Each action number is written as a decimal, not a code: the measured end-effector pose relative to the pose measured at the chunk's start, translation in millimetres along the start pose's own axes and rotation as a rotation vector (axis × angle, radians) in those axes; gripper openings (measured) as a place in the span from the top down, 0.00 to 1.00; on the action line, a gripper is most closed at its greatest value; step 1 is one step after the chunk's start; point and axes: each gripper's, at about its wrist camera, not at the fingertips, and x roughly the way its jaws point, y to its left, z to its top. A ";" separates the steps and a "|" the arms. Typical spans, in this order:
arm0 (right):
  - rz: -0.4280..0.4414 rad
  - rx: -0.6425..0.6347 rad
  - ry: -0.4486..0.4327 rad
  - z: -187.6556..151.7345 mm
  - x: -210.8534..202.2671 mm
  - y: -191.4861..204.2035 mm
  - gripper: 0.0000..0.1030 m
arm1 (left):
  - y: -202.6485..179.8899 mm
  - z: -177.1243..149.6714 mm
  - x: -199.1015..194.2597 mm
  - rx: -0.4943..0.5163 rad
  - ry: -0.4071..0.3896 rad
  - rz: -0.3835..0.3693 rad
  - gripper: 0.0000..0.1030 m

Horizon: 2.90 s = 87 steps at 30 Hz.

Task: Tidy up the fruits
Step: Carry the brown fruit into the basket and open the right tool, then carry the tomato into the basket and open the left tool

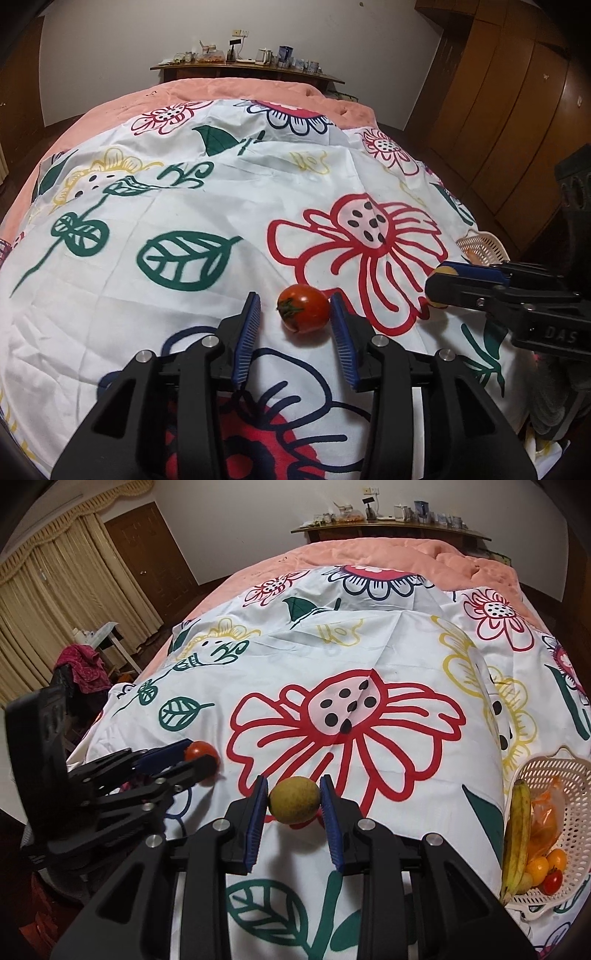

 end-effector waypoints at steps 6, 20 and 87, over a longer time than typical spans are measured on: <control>0.012 0.007 -0.014 -4.7 -7.2 -2.0 0.72 | -3.9 -0.3 6.5 0.020 0.010 0.019 0.62; 0.021 0.061 -0.083 -11.7 -38.7 -27.5 0.72 | -17.1 4.1 -6.4 0.049 -0.020 0.023 0.70; -0.025 0.572 -0.298 -118.6 -127.4 -262.9 0.43 | -267.7 21.7 36.1 0.513 0.095 -0.106 0.70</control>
